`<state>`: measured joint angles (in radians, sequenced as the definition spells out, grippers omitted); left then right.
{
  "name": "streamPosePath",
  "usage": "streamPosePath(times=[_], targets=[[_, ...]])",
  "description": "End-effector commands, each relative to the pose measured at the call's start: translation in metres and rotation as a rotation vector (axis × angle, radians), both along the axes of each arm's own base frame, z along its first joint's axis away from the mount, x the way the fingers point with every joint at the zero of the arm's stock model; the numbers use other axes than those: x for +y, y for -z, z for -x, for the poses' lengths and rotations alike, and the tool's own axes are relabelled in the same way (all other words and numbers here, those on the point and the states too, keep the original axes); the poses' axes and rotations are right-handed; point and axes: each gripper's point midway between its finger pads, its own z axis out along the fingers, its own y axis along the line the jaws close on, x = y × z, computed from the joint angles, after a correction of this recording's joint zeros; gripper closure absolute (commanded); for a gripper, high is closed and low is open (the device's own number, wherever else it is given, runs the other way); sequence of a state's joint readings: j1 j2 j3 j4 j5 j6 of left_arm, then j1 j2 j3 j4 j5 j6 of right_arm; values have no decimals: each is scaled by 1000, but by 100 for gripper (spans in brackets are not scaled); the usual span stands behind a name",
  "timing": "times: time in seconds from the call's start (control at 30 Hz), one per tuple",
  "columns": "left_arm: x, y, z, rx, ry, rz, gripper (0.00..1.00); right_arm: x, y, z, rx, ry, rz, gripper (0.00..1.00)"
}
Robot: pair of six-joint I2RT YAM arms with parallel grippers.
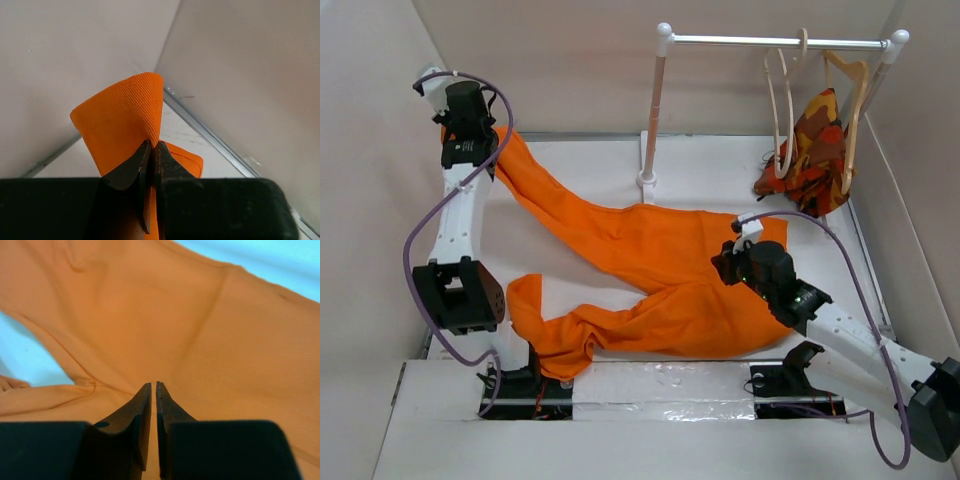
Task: Place the trousers on the hanger
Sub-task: Flatten out the trousers at the center of the board.
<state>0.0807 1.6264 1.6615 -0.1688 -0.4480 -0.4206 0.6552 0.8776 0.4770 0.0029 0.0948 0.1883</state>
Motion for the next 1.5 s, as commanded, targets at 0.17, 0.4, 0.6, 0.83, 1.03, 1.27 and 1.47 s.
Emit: streamPosePath(times=[0.17, 0.4, 0.6, 0.83, 1.03, 1.27, 1.47], targets=[[39, 119, 18, 440, -212, -83, 100, -62, -21, -15, -44, 243, -13, 51], [83, 131, 68, 352, -396, 57, 91, -120, -18, -32, -54, 440, -48, 41], [68, 71, 72, 113, -313, 122, 47, -180, 10, -56, 32, 586, -119, 100], [-57, 19, 44, -105, 104, 181, 58, -231, 44, -72, 122, 673, -179, 42], [-189, 22, 54, -162, 427, 285, 75, -231, 70, -107, 220, 624, -205, 27], [-273, 78, 97, -127, 654, 332, 76, -222, 102, -118, 320, 570, -272, 39], [-287, 112, 119, -118, 722, 378, 76, -218, 107, -119, 368, 510, -295, 65]])
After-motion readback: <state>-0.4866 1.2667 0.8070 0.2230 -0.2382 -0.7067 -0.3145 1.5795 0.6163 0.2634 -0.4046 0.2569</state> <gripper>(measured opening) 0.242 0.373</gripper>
